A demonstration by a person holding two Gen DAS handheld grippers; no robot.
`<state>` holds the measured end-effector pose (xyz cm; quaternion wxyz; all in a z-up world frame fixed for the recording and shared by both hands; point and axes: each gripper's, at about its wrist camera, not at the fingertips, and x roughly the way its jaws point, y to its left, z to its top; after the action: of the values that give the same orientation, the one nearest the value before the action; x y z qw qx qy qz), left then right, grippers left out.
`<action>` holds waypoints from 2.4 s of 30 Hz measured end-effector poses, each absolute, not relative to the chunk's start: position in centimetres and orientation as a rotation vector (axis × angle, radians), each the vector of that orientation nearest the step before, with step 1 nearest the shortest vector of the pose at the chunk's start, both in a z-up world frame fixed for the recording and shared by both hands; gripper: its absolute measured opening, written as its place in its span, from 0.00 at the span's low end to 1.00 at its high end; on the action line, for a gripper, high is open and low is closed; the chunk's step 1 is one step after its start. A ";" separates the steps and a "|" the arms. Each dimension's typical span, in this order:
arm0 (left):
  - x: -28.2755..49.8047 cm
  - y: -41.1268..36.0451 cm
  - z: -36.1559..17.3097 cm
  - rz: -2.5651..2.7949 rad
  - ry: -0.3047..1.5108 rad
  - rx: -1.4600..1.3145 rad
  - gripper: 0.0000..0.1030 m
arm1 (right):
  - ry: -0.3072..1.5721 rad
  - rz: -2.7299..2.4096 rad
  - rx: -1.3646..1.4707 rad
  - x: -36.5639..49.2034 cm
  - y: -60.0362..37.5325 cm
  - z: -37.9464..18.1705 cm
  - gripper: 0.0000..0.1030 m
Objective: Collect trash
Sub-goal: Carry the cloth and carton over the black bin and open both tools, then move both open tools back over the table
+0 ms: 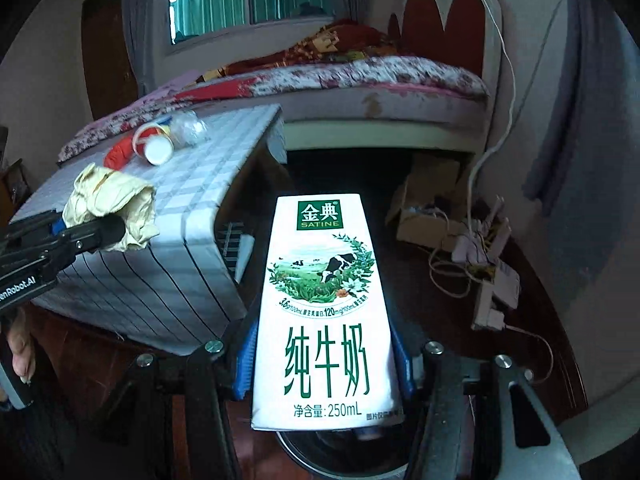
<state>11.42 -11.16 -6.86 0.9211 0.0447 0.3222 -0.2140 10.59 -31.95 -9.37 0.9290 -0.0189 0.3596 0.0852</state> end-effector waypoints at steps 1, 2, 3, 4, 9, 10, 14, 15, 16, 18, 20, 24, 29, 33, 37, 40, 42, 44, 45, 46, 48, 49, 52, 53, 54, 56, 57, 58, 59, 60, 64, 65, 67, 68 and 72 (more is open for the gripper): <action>11.4 -12.0 -7.3 -0.462 0.674 0.101 0.33 | 0.747 0.172 -0.035 10.4 -32.4 -9.7 0.54; 11.4 -12.8 -7.7 -0.478 0.687 0.108 0.33 | 0.760 0.168 -0.033 10.2 -33.0 -10.2 0.54; 11.3 -13.5 -8.1 -0.499 0.702 0.111 0.33 | 0.770 0.167 -0.030 10.0 -33.5 -10.6 0.54; 11.5 -14.4 -8.9 -0.524 0.731 0.119 0.33 | 0.779 0.169 -0.025 9.7 -34.0 -11.0 0.54; 12.1 -17.5 -11.3 -0.614 0.802 0.121 0.33 | 0.818 0.169 -0.020 8.9 -35.7 -12.7 0.54; 12.2 -18.1 -11.8 -0.627 0.812 0.128 0.33 | 0.824 0.172 -0.022 8.9 -35.8 -12.9 0.54; 12.6 -20.2 -13.1 -0.661 0.850 0.155 0.33 | 0.867 0.173 -0.014 9.3 -36.6 -14.4 0.54; 12.8 -20.4 -13.2 -0.664 0.859 0.160 0.33 | 0.876 0.173 -0.017 9.5 -36.7 -14.8 0.54; 12.9 -20.8 -13.4 -0.671 0.872 0.163 0.33 | 0.885 0.172 -0.020 9.7 -36.7 -15.0 0.54; 13.4 -21.4 -13.9 -0.676 0.898 0.163 0.33 | 0.906 0.176 -0.027 10.0 -36.8 -15.8 0.54; 13.9 -21.8 -14.3 -0.691 0.923 0.152 0.33 | 0.922 0.178 -0.042 10.4 -36.9 -16.4 0.54; 14.2 -22.2 -15.2 -0.691 0.946 0.147 0.79 | 0.966 0.149 -0.071 11.2 -37.6 -17.8 0.61; 14.3 -20.9 -16.5 -0.568 0.953 0.150 0.97 | 1.007 0.013 -0.070 11.5 -39.5 -19.1 0.99; 14.2 -19.9 -16.8 -0.475 0.931 0.163 0.99 | 1.004 -0.026 -0.078 11.4 -40.1 -18.8 0.99; 13.8 -19.5 -16.3 -0.449 0.904 0.182 0.99 | 0.985 -0.036 -0.084 11.1 -40.0 -18.3 0.99; 13.7 -19.3 -15.8 -0.443 0.884 0.181 0.99 | 0.974 -0.033 -0.088 11.0 -39.8 -17.8 0.99; 13.7 -19.1 -15.5 -0.443 0.879 0.175 0.99 | 0.960 -0.034 -0.087 10.9 -39.6 -17.4 0.99; 13.8 -19.1 -15.3 -0.439 0.868 0.175 0.99 | 0.950 -0.035 -0.084 10.7 -39.4 -17.0 0.99; 13.9 -19.2 -15.2 -0.438 0.865 0.175 0.99 | 0.941 -0.035 -0.085 10.7 -39.3 -16.7 0.99; 13.7 -19.0 -14.9 -0.437 0.861 0.173 0.99 | 0.935 -0.037 -0.085 10.6 -39.1 -16.5 0.99; 13.5 -18.9 -14.6 -0.436 0.851 0.171 0.99 | 0.920 -0.036 -0.079 10.5 -38.9 -15.9 0.99; 13.3 -18.7 -14.3 -0.433 0.846 0.173 0.99 | 0.913 -0.038 -0.077 10.5 -38.7 -15.6 0.99; 13.1 -18.1 -13.5 -0.422 0.832 0.161 0.99 | 0.885 -0.038 -0.063 10.4 -38.3 -14.5 0.99; 13.1 -18.0 -13.3 -0.419 0.830 0.157 0.99 | 0.875 -0.037 -0.059 10.3 -38.0 -14.1 0.99; 13.0 -17.7 -13.0 -0.417 0.825 0.152 0.99 | 0.865 -0.036 -0.059 10.2 -37.7 -13.7 0.99; 12.8 -17.1 -12.3 -0.407 0.808 0.149 0.99 | 0.845 -0.026 -0.057 10.1 -37.0 -13.1 0.99; 12.8 -16.9 -12.1 -0.403 0.803 0.149 0.99 | 0.834 -0.021 -0.057 10.0 -36.6 -12.7 0.99; 12.7 -16.6 -11.8 -0.398 0.797 0.149 0.99 | 0.827 -0.017 -0.058 10.1 -36.3 -12.4 0.99; 12.6 -16.3 -11.4 -0.391 0.788 0.147 0.99 | 0.822 -0.011 -0.059 10.1 -36.0 -12.2 0.99; 12.5 -15.9 -11.1 -0.387 0.782 0.144 0.99 | 0.814 -0.004 -0.060 10.2 -35.5 -11.9 0.99; 12.4 -14.1 -9.8 -0.356 0.757 0.125 0.99 | 0.779 0.025 -0.066 10.7 -33.6 -10.7 0.99; 12.4 -13.6 -9.5 -0.347 0.750 0.119 0.99 | 0.769 0.035 -0.063 10.9 -33.1 -10.4 0.99; 12.4 -12.2 -8.8 -0.324 0.734 0.112 0.99 | 0.748 0.051 -0.056 11.2 -32.2 -9.8 0.99; 12.4 -11.5 -8.4 -0.312 0.725 0.107 0.99 | 0.737 0.062 -0.049 11.4 -31.6 -9.4 0.99; 12.6 -8.2 -6.8 -0.240 0.687 0.081 0.99 | 0.691 0.096 -0.028 12.2 -29.4 -7.6 0.99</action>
<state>12.60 -8.18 -6.77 0.9338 0.0396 0.3357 -0.1175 12.19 -29.44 -7.57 0.9397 -0.0135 0.3385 0.0468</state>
